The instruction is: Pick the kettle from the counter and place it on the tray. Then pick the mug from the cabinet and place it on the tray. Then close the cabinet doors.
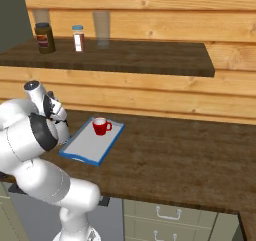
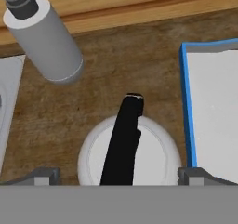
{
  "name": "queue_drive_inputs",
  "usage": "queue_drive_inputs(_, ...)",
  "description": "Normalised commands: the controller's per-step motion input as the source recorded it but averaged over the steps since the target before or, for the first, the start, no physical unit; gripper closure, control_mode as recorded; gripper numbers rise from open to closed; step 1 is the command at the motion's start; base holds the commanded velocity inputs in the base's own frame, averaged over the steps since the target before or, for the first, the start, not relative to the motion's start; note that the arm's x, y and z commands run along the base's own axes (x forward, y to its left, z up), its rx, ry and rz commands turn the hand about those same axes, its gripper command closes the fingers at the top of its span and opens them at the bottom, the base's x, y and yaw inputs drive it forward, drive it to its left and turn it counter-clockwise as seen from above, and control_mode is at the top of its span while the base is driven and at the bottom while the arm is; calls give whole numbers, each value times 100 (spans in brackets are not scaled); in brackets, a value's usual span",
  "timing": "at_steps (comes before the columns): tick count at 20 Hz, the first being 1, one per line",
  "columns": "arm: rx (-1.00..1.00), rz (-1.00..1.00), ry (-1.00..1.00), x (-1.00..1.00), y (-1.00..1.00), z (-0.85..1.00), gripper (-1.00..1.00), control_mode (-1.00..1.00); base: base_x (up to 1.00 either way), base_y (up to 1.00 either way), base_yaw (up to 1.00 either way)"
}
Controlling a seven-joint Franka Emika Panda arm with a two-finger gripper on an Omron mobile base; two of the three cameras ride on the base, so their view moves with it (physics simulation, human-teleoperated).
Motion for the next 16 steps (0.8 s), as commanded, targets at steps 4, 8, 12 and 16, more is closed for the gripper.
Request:
queue_drive_inputs(4, 0, 0, 0, 19, 6, -13, -100, -100, 0, 0, 0)
queue_drive_inputs(8, 0, 0, 0, 4, 3, -15, -100, -100, 0, 0, 0)
queue_drive_inputs(12, 0, 0, 0, 0, 0, -24, 100, -100, 0, 0, 0)
queue_drive_inputs(16, 0, 0, 0, 0, 0, -21, 100, -100, 0, 0, 0)
